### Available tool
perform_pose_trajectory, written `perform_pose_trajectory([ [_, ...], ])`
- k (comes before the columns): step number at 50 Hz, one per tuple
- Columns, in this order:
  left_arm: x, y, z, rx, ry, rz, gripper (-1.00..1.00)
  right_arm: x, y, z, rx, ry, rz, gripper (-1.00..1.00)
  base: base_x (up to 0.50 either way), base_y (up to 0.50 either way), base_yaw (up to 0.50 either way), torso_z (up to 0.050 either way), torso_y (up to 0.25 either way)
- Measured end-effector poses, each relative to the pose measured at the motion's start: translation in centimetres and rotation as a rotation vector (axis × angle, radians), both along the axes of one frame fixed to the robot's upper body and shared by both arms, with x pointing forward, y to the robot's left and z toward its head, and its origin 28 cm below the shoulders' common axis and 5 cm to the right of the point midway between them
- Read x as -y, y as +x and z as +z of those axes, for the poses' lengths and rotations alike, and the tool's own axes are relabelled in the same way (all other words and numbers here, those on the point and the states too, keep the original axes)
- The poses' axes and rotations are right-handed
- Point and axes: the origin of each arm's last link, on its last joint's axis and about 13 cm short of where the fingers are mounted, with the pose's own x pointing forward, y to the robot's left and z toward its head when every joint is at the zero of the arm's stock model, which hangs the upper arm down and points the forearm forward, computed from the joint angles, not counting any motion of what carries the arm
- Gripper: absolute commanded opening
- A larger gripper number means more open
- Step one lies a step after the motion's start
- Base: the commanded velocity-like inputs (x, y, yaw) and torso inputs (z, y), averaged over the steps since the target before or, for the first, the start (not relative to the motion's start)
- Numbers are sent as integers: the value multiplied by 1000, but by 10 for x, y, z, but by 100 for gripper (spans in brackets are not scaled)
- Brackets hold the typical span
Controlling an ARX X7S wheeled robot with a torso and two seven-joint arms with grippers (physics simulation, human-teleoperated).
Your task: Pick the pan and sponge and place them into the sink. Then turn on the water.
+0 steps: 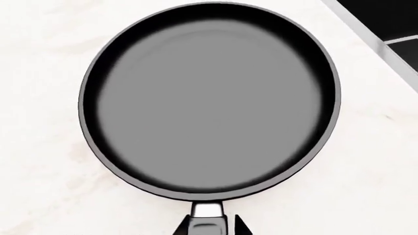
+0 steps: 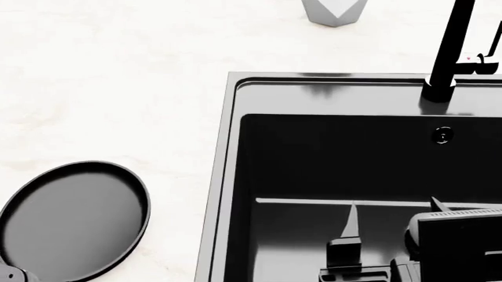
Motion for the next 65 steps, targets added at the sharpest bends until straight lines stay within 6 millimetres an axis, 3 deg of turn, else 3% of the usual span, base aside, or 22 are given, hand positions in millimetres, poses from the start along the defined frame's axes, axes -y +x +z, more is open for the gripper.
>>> perform_pose_trajectory([
  [12, 1, 0, 9, 10, -6, -22, -100, 1, 0, 1, 3, -2, -4, 100, 0, 0, 0, 0, 0],
  [34, -5, 15, 52, 130, 29, -32, -100, 2, 1, 3, 7, -10, -6, 100, 0, -25, 0, 0, 1],
  [65, -1, 16, 58, 139, 32, -78, -100, 3, 1, 1, 3, -22, -14, 100, 1, -392, 0, 0, 2],
])
